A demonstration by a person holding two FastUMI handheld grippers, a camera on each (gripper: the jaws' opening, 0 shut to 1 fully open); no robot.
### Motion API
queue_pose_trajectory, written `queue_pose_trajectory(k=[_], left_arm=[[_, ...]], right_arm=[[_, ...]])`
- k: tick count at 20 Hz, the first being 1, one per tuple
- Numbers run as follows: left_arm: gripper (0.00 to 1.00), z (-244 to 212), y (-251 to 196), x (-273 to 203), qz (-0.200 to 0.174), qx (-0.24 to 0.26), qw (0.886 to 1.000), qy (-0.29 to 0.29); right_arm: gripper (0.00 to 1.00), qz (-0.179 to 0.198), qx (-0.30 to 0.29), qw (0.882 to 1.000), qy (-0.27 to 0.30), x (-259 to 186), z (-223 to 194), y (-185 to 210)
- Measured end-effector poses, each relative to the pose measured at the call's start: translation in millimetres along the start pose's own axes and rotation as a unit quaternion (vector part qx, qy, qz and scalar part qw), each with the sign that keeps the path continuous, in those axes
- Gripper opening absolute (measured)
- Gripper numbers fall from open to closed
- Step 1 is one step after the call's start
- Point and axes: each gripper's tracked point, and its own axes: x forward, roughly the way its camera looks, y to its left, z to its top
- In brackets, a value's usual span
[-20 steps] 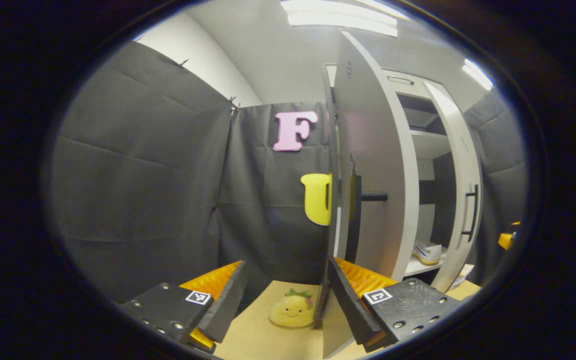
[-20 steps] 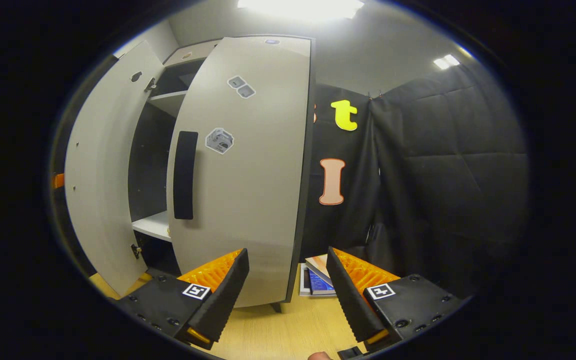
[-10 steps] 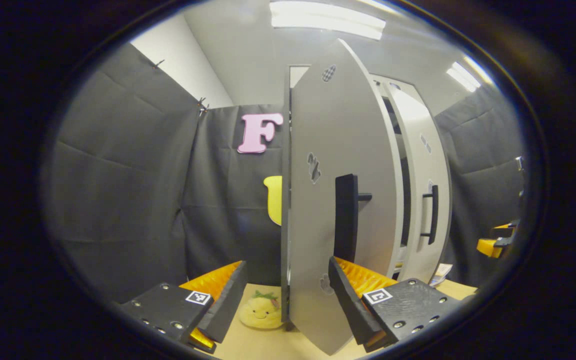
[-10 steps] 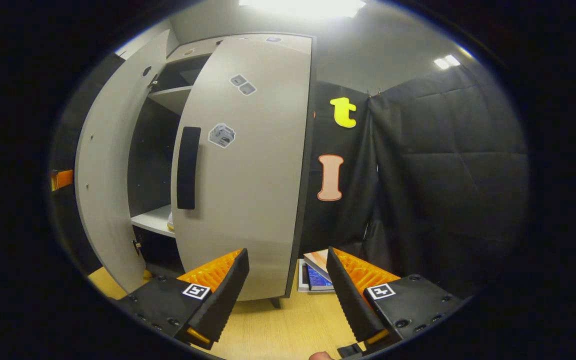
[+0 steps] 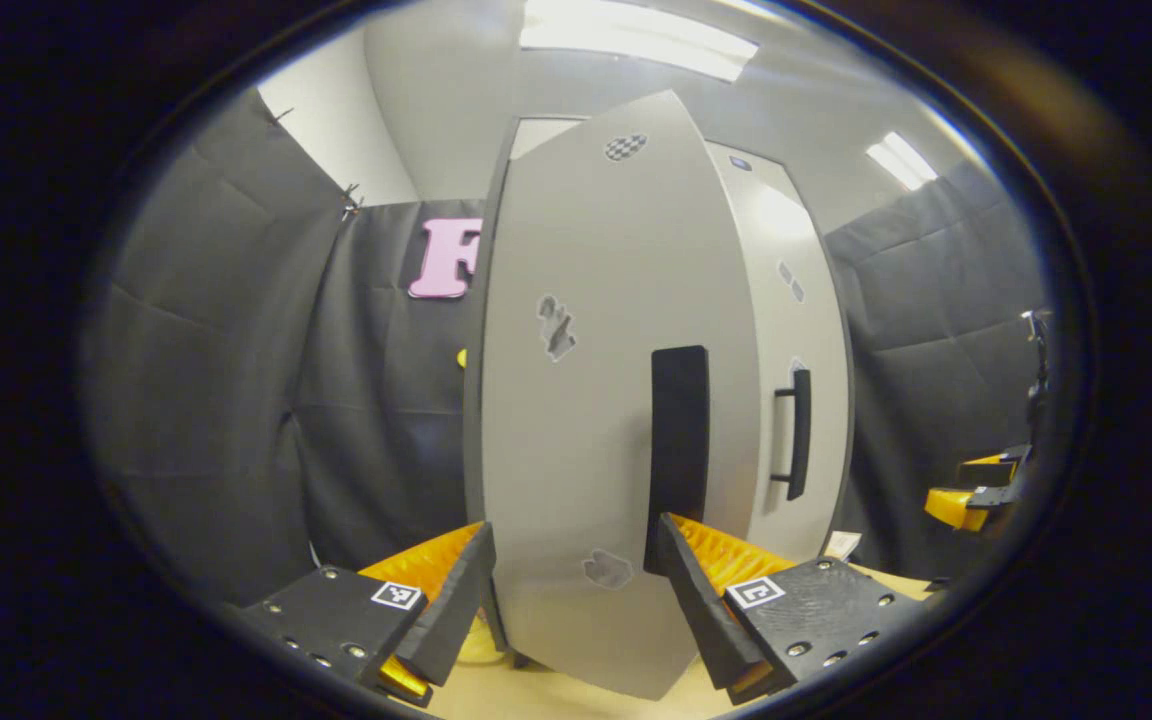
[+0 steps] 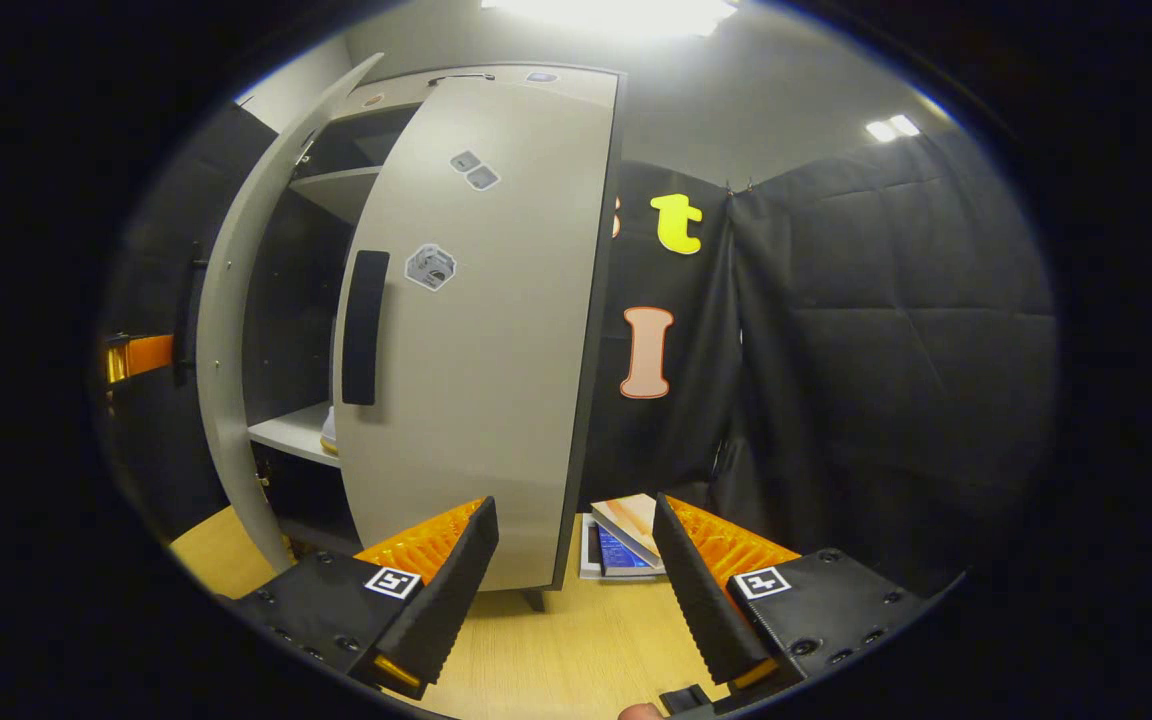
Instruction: Grab one shoe with the right hand and put it into the shoe cabinet, grab the other shoe with the left hand and put it into the shoe cabinet; then close the right door with the right hand and the left door with the left hand.
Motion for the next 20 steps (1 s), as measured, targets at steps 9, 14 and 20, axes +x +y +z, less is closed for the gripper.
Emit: queue_pose_trajectory(k=[9,14,20], left_arm=[[0.94,-13,-39,37,-0.017,0.001,1.000,0.006],[0.94,-14,-37,29,-0.016,0.009,1.000,0.007],[0.93,3,-14,-9,0.004,0.027,1.000,-0.002]], right_arm=[[0.98,-0.011,0.011,1.000,0.008,-2,-11,-17],[0.97,0.003,0.016,1.000,-0.005,-4,-4,-10],[0.98,0.034,0.027,0.998,-0.039,-14,17,8]])
